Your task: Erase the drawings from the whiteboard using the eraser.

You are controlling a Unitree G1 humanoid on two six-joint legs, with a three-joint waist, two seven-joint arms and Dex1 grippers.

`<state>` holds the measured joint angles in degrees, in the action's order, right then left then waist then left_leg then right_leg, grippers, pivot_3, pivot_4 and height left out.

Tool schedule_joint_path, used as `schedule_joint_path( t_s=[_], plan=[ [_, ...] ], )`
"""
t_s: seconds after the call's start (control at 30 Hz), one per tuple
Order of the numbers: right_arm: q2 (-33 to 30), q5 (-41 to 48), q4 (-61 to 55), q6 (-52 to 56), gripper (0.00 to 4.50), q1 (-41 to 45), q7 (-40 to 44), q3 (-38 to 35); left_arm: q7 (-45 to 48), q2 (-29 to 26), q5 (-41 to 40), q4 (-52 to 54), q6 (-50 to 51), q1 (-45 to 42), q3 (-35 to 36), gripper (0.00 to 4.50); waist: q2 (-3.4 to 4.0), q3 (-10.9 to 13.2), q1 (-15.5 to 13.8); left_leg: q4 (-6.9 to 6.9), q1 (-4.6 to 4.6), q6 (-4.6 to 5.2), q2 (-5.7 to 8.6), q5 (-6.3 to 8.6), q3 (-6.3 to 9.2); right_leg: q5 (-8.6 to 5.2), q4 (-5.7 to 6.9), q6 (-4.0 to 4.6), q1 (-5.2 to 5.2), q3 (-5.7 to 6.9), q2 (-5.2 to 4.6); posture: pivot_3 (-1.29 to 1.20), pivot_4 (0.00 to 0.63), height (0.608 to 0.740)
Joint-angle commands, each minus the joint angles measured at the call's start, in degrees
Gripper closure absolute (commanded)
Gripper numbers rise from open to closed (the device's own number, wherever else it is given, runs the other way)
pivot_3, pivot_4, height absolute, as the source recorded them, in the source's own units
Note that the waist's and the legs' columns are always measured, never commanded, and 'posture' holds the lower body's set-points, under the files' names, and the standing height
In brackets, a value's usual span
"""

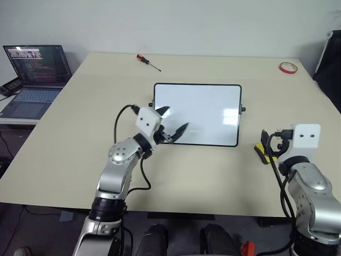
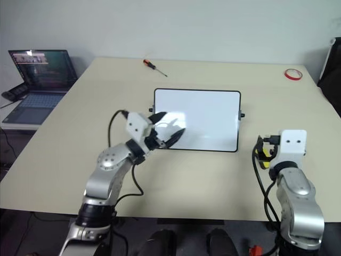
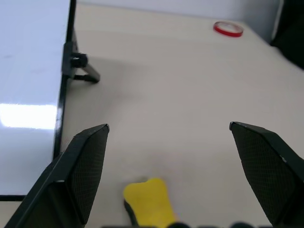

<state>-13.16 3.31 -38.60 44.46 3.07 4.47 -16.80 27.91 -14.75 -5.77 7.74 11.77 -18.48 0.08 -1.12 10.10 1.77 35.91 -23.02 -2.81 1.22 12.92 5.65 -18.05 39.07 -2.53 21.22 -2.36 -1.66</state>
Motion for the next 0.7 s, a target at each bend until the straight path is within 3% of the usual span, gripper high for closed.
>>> schedule_joint_path(
  t_s=[0.03,0.13,0.37,0.7],
  plan=[
    [0.7,-0.7,-1.2,-8.9,0.04,-2.4,-1.1,-1.7,-7.6,0.9,2.9,5.3,-2.2,3.5,3.1,0.0,0.0,0.0,0.0,0.0,0.01,0.0,0.0,0.0,-0.01,0.0,0.01,0.0,0.0,-0.01,0.0,0.0,0.15,0.74],
    [1.2,-2.3,-0.6,-16.5,0.04,-6.8,-1.6,-1.2,-14.1,2.6,5.3,8.6,-3.0,10.6,5.9,0.0,0.0,0.0,0.0,-0.02,0.05,0.0,-0.01,0.0,-0.03,0.0,-0.01,0.0,-0.05,-0.04,-0.02,0.0,0.15,0.74],
    [1.0,-4.4,2.3,-28.8,0.04,-16.5,-0.2,0.6,-19.5,4.9,8.5,16.6,-2.4,21.7,4.7,0.0,-0.01,0.0,-0.3,0.0,0.08,0.0,0.01,0.0,0.0,0.01,-0.01,-0.01,-0.12,-0.04,-0.05,0.0,0.15,0.74],
    [0.8,-6.6,1.3,-28.6,0.04,-19.3,0.3,4.3,-19.4,5.7,7.7,18.4,-0.9,24.2,3.2,0.0,0.02,-0.1,-0.2,0.0,0.14,-0.01,-0.02,0.0,-0.04,0.0,-0.02,0.0,-0.16,-0.01,-0.01,0.0,0.15,0.74]
  ],
)
